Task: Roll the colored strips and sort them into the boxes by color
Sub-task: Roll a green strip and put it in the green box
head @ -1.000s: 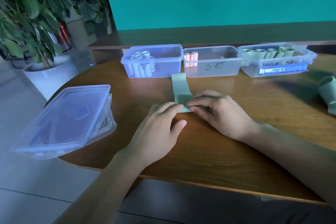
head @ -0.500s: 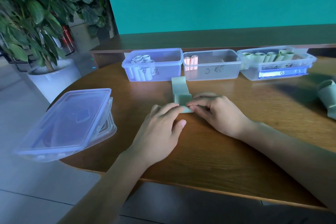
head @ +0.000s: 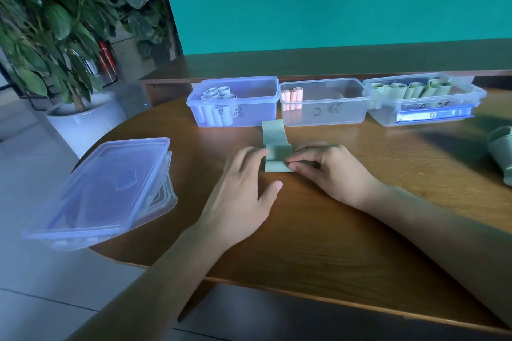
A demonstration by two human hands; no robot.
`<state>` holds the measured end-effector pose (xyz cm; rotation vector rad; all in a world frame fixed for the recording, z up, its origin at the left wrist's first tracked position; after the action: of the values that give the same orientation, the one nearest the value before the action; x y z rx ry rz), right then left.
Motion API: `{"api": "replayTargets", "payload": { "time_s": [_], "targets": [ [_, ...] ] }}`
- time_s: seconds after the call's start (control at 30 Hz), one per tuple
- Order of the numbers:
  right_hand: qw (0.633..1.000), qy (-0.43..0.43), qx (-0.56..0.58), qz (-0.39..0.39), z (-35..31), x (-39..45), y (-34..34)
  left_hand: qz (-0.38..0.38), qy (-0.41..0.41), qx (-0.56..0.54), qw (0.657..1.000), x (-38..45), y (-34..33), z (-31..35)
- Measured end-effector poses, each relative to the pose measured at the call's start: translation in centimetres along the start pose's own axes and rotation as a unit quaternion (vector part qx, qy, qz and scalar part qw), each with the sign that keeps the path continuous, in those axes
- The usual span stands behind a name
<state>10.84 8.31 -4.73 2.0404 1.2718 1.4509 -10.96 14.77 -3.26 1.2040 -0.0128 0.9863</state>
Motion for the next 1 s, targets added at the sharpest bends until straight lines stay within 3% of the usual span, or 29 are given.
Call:
{"api": "replayTargets", "payload": {
  "time_s": [0.47,1.0],
  "targets": [
    [1.0,0.005,0.004,0.019,0.0,0.6,0.4,-0.012,-0.024,0.067,0.997,1.5,-1.0,0.1],
    [1.0,-0.016,0.005,-0.013,1.1,1.8,-0.1,0.004,-0.057,0.092,0.994,2.0,-1.5,-0.2]
  ]
}}
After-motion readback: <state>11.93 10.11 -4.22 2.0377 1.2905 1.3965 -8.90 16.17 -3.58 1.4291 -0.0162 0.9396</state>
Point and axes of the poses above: each hand's wrist, its own x-axis towards the middle knuckle, its own y-axis out of the back of the hand, z = x × y, the point moved 1 cm from there along x, towards the middle knuckle, and after that the axes turned 7 degrees about z, right-handed, at the moved point
